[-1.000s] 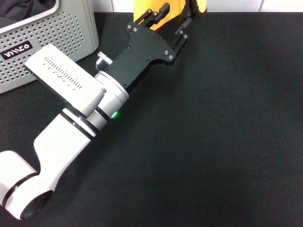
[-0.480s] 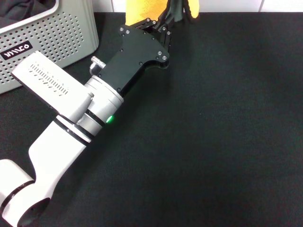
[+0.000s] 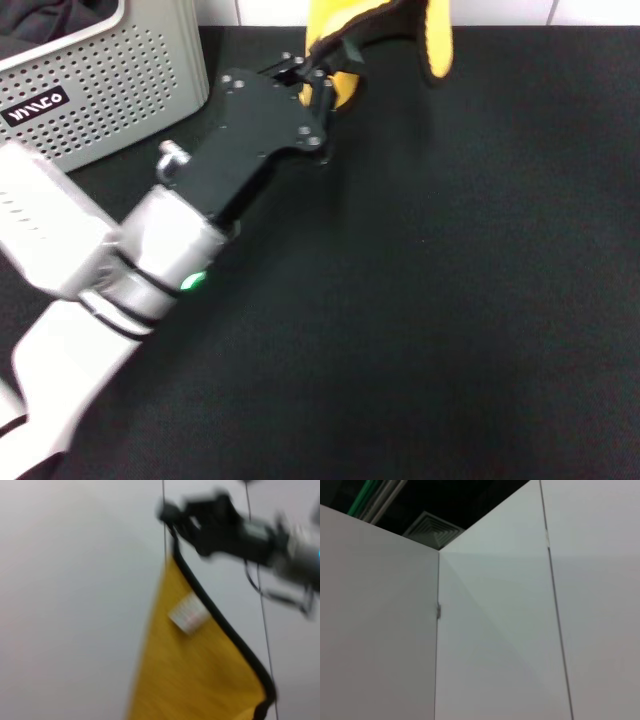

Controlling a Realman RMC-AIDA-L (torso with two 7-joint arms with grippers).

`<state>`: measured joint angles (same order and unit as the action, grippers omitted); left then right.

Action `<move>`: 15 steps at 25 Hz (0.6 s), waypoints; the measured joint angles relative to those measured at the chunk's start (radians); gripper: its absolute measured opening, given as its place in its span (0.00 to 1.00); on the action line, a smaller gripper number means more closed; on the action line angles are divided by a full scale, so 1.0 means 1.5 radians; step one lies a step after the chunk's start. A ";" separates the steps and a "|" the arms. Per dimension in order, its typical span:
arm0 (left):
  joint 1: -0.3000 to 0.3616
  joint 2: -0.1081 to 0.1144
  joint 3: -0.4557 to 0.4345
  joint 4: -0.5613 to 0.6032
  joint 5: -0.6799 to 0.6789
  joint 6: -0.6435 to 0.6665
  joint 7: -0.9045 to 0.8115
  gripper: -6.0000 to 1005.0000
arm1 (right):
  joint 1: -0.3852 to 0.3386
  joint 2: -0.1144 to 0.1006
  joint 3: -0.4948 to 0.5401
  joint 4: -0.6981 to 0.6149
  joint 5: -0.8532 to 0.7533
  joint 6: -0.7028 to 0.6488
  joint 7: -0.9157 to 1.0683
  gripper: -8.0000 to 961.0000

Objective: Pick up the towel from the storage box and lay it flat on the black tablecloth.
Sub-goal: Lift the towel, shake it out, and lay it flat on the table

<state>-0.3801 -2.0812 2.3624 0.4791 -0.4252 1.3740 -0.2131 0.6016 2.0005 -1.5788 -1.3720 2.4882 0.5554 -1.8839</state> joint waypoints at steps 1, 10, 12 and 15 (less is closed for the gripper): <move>0.008 0.005 -0.011 -0.006 0.014 0.022 -0.034 0.04 | -0.017 0.001 0.010 -0.011 -0.031 0.011 0.036 0.02; 0.026 0.071 -0.110 -0.033 0.169 0.146 -0.271 0.03 | -0.154 -0.010 0.049 -0.072 -0.137 0.124 0.218 0.02; 0.029 0.083 -0.133 -0.036 0.213 0.179 -0.303 0.03 | -0.183 -0.015 0.069 -0.084 -0.169 0.163 0.268 0.02; 0.033 0.096 -0.176 -0.036 0.273 0.221 -0.338 0.03 | -0.215 -0.013 0.102 -0.110 -0.232 0.218 0.342 0.01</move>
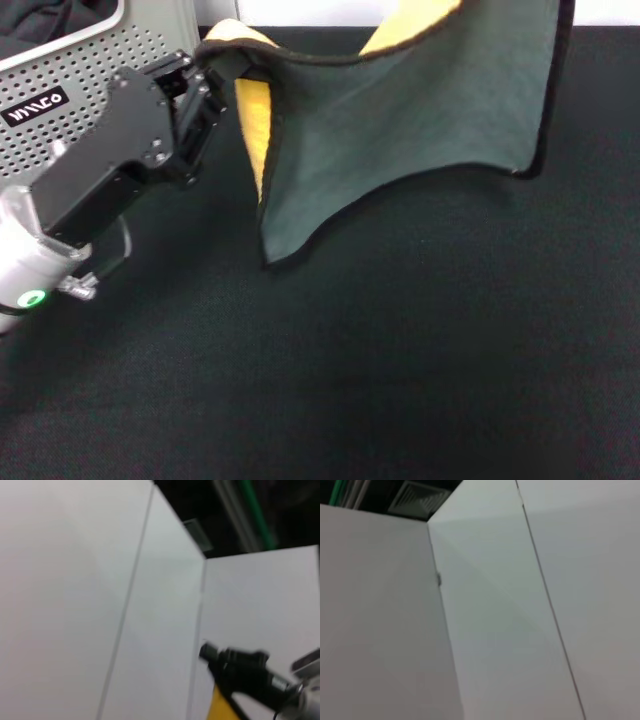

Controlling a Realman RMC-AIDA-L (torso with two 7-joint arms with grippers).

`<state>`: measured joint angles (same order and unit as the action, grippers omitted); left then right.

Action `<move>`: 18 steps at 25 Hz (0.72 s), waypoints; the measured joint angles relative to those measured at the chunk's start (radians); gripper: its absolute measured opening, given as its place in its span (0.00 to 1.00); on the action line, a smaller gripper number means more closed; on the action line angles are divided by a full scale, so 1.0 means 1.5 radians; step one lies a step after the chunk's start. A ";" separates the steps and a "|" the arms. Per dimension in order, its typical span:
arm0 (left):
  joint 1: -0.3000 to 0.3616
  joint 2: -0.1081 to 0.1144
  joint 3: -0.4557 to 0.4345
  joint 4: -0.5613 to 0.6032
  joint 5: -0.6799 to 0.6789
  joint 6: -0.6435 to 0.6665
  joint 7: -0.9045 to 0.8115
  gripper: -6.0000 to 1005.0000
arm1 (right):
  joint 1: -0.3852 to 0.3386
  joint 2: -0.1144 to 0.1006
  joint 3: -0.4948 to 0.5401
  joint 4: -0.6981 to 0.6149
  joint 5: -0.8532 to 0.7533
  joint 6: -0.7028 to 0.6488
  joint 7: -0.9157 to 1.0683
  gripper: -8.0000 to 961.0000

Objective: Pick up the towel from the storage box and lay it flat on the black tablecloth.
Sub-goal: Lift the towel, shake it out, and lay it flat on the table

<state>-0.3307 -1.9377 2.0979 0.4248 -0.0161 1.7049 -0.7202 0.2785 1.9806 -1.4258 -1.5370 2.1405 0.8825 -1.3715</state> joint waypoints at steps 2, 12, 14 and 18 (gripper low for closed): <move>0.001 0.005 -0.035 0.002 0.050 0.029 -0.027 0.04 | -0.020 0.005 0.020 -0.021 -0.042 0.037 0.045 0.01; 0.029 0.010 -0.158 0.040 0.231 0.068 -0.120 0.04 | -0.160 0.007 0.045 -0.137 -0.110 0.155 0.088 0.01; 0.051 0.010 -0.191 0.068 0.273 0.068 -0.142 0.04 | -0.171 0.007 0.062 -0.142 -0.111 0.193 0.093 0.01; 0.089 0.007 -0.285 0.145 0.391 0.069 -0.214 0.04 | -0.200 0.009 0.105 -0.167 -0.128 0.267 0.114 0.01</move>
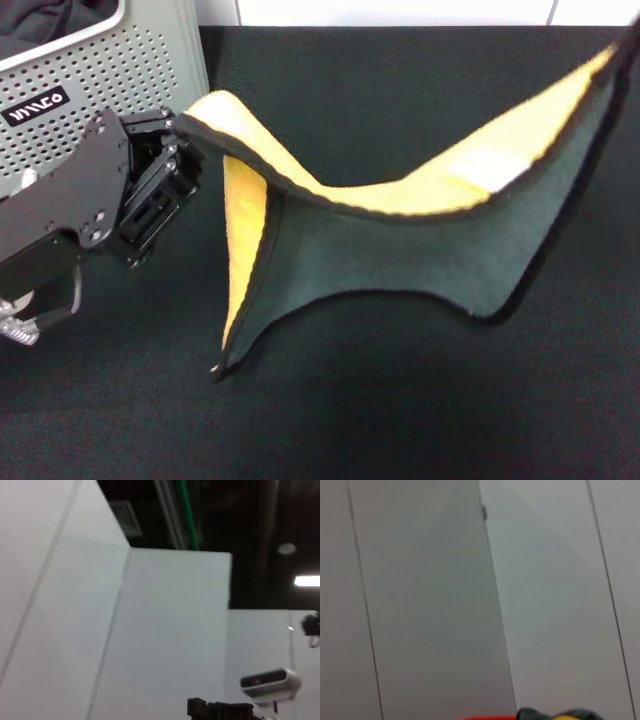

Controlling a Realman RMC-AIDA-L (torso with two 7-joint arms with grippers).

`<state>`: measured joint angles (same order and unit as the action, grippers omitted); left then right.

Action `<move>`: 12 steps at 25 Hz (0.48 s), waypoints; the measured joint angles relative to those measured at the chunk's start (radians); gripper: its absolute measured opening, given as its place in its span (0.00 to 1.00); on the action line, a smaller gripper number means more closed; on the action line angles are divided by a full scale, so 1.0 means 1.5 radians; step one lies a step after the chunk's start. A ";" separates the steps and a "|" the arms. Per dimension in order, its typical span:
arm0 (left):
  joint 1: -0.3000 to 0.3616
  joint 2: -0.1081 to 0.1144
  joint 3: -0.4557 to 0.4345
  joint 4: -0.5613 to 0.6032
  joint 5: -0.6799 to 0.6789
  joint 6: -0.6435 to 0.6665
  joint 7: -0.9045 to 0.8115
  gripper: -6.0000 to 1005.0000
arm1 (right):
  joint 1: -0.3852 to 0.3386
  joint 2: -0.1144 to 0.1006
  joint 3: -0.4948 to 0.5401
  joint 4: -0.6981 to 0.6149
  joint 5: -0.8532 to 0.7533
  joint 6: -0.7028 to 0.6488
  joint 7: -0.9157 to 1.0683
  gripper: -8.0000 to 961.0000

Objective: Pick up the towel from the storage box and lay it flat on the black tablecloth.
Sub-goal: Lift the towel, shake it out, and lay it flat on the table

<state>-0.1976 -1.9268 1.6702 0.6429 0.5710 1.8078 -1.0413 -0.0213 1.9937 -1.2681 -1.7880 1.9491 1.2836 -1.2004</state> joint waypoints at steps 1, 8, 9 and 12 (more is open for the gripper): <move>0.010 -0.005 -0.030 0.027 0.038 0.000 -0.026 0.04 | -0.008 0.001 0.015 -0.011 -0.006 0.025 0.008 0.01; 0.101 -0.059 -0.161 0.198 0.203 0.001 -0.163 0.04 | -0.054 0.007 0.113 -0.053 -0.008 0.165 0.064 0.01; 0.111 -0.068 -0.173 0.216 0.217 0.001 -0.181 0.04 | -0.057 0.008 0.131 -0.055 -0.001 0.188 0.070 0.01; 0.136 -0.085 -0.190 0.265 0.239 0.007 -0.224 0.04 | -0.062 0.010 0.182 -0.064 0.028 0.256 0.092 0.01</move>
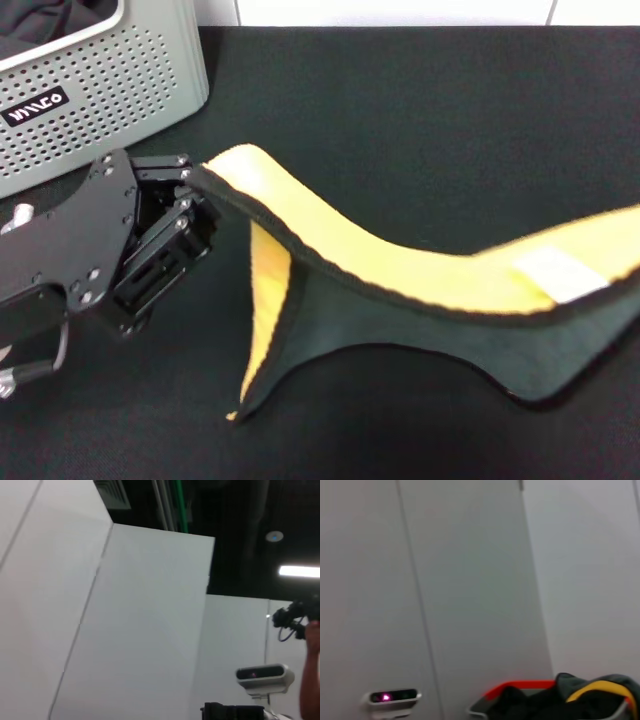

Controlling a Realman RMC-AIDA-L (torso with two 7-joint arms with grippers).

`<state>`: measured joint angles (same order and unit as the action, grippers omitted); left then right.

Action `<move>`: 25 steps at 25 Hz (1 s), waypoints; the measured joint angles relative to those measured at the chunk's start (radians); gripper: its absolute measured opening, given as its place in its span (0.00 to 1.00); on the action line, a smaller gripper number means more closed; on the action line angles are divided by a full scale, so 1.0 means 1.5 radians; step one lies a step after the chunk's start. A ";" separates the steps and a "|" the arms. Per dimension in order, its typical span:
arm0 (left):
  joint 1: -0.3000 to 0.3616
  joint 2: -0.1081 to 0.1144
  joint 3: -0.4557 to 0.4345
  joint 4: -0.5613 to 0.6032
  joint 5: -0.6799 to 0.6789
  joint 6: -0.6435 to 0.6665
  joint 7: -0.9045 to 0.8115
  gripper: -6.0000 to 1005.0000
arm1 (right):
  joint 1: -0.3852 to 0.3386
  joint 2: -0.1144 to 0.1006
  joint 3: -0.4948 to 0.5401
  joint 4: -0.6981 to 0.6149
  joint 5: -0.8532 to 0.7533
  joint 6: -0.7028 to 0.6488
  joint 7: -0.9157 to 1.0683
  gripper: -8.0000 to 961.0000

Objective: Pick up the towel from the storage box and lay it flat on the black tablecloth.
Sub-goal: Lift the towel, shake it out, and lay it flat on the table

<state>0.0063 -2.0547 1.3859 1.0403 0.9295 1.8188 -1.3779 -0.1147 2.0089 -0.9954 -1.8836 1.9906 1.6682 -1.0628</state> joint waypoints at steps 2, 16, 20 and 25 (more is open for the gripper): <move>0.012 -0.007 -0.001 0.029 0.009 0.008 -0.036 0.04 | -0.010 0.003 0.037 -0.006 0.018 0.041 0.023 0.01; 0.050 -0.016 -0.042 -0.025 0.022 0.089 -0.056 0.04 | -0.066 0.012 0.007 0.018 -0.064 0.065 0.062 0.01; 0.070 -0.015 -0.059 -0.038 0.024 0.100 -0.059 0.04 | -0.076 0.009 -0.025 0.012 -0.050 0.071 0.076 0.01; 0.087 -0.008 -0.061 -0.037 0.034 0.127 -0.059 0.04 | -0.077 0.008 -0.053 -0.003 -0.050 0.073 0.102 0.01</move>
<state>0.1365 -2.0668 1.2945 0.9849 0.9804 2.0092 -1.4667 -0.2303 2.0207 -1.0742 -1.8879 1.9153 1.7780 -0.9097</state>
